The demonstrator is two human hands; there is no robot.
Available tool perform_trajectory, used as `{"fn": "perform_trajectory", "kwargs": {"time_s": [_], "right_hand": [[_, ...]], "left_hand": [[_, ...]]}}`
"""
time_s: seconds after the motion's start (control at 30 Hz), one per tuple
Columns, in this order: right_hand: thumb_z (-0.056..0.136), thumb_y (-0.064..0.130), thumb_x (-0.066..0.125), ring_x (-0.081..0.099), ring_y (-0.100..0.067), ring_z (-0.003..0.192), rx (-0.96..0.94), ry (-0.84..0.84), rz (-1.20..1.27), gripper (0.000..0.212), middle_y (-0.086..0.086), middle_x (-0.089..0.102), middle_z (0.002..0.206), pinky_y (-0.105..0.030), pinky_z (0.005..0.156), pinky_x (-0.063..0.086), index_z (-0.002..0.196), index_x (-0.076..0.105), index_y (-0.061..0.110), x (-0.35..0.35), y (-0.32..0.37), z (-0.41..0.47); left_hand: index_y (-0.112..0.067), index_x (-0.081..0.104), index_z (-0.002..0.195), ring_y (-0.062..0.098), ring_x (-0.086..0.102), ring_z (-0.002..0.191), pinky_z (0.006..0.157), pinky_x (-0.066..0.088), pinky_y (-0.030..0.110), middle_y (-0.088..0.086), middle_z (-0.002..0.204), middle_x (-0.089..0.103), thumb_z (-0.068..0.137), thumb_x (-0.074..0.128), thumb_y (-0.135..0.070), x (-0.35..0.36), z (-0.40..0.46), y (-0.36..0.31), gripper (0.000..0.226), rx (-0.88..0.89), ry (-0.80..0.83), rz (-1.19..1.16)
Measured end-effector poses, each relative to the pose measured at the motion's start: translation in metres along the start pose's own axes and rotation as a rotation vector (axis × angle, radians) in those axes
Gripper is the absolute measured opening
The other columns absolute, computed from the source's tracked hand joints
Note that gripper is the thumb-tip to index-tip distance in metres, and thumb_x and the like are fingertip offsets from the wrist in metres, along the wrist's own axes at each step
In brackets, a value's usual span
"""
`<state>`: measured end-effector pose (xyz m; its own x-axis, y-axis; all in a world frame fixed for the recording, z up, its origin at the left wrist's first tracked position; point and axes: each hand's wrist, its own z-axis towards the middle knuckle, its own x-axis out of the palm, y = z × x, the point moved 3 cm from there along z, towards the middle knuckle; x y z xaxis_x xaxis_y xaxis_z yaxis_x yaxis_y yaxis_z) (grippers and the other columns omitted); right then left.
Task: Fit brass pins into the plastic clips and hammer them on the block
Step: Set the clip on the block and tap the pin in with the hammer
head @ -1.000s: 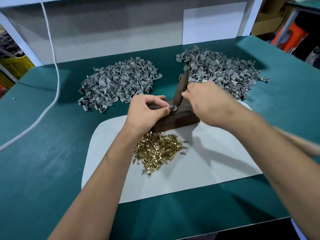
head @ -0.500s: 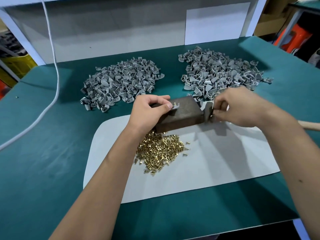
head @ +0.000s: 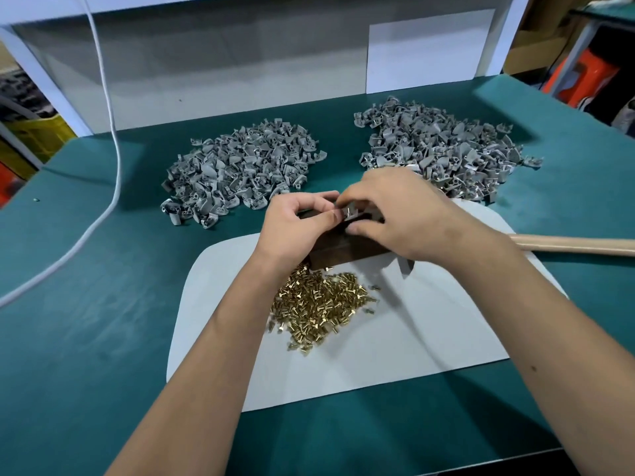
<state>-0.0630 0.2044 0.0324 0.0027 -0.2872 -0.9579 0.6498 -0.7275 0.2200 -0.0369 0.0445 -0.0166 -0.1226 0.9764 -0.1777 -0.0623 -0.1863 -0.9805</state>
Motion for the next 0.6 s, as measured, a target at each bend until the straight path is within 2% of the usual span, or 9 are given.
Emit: {"fn": "perform_trajectory", "kwargs": {"time_s": [0.07,0.17,0.27,0.3,0.33,0.4,0.47,0.53,0.6], "right_hand": [[0.094,0.042,0.066,0.059,-0.022,0.1,-0.045,-0.039,-0.024,0.024,0.003,0.062,0.098,-0.042,0.09,0.05,0.114,0.072,0.03,0.003,0.001,0.005],[0.097,0.046,0.061,0.062,-0.023,0.091,-0.033,-0.088,-0.006,0.028,0.001,0.069,0.092,-0.042,0.085,0.051,0.102,0.076,0.023,0.005,-0.005,0.008],[0.096,0.052,0.06,0.063,-0.021,0.081,0.078,-0.15,0.092,0.035,0.0,0.071,0.085,-0.039,0.081,0.052,0.09,0.073,0.021,0.006,-0.019,0.009],[0.096,0.053,0.06,0.063,-0.022,0.078,0.109,-0.175,0.111,0.036,-0.001,0.071,0.082,-0.038,0.078,0.052,0.087,0.072,0.02,0.006,-0.025,0.009],[0.096,0.053,0.06,0.062,-0.023,0.076,0.128,-0.195,0.114,0.038,-0.003,0.07,0.079,-0.037,0.076,0.051,0.085,0.071,0.019,0.006,-0.03,0.01],[0.097,0.052,0.061,0.061,-0.024,0.072,0.161,-0.212,0.107,0.04,-0.005,0.068,0.074,-0.035,0.069,0.045,0.08,0.069,0.017,0.006,-0.039,0.014],[0.097,0.049,0.062,0.057,-0.021,0.067,0.195,-0.206,0.103,0.039,-0.001,0.062,0.067,-0.03,0.066,0.036,0.074,0.065,0.017,0.009,-0.048,0.018],[0.096,0.046,0.065,0.054,-0.013,0.06,0.222,-0.202,0.11,0.036,0.006,0.057,0.06,-0.028,0.062,0.032,0.069,0.062,0.022,0.012,-0.054,0.022],[0.095,0.045,0.068,0.053,-0.009,0.058,0.254,-0.215,0.121,0.037,0.007,0.056,0.058,-0.028,0.056,0.032,0.065,0.059,0.026,0.014,-0.062,0.024]], "left_hand": [[-0.008,0.076,0.077,0.012,0.072,0.105,0.098,0.056,0.039,0.003,0.118,0.075,0.089,0.072,-0.001,-0.002,0.002,0.002,0.014,-0.009,-0.016,-0.016],[-0.011,0.078,0.082,0.016,0.071,0.107,0.103,0.054,0.045,-0.001,0.11,0.076,0.094,0.072,-0.017,-0.01,0.007,0.006,0.015,0.014,-0.14,0.028],[-0.023,0.077,0.082,0.0,0.067,0.091,0.102,0.052,0.038,-0.015,0.095,0.073,0.093,0.071,-0.027,-0.033,0.012,0.012,0.013,0.048,-0.392,0.298],[-0.027,0.076,0.082,-0.002,0.063,0.086,0.105,0.049,0.037,-0.017,0.092,0.07,0.092,0.071,-0.027,-0.044,0.012,0.013,0.011,0.057,-0.494,0.414],[-0.027,0.076,0.084,0.003,0.063,0.087,0.108,0.044,0.038,-0.016,0.092,0.069,0.09,0.07,-0.025,-0.054,0.012,0.016,0.009,0.052,-0.582,0.514],[-0.025,0.076,0.096,0.022,0.061,0.105,0.105,0.031,0.032,-0.005,0.109,0.072,0.086,0.065,-0.022,-0.071,0.012,0.025,0.016,-0.051,-0.685,0.69],[-0.027,0.073,0.114,0.037,0.045,0.125,0.101,0.032,0.037,0.008,0.13,0.061,0.082,0.062,-0.022,-0.081,0.012,0.033,0.033,-0.225,-0.711,0.762],[-0.025,0.069,0.12,0.041,0.038,0.129,0.106,0.036,0.045,0.013,0.137,0.05,0.081,0.063,-0.02,-0.086,0.01,0.037,0.04,-0.291,-0.695,0.756],[-0.019,0.069,0.12,0.04,0.04,0.127,0.108,0.036,0.043,0.017,0.134,0.05,0.081,0.063,-0.015,-0.085,0.012,0.037,0.04,-0.231,-0.647,0.759]]}}
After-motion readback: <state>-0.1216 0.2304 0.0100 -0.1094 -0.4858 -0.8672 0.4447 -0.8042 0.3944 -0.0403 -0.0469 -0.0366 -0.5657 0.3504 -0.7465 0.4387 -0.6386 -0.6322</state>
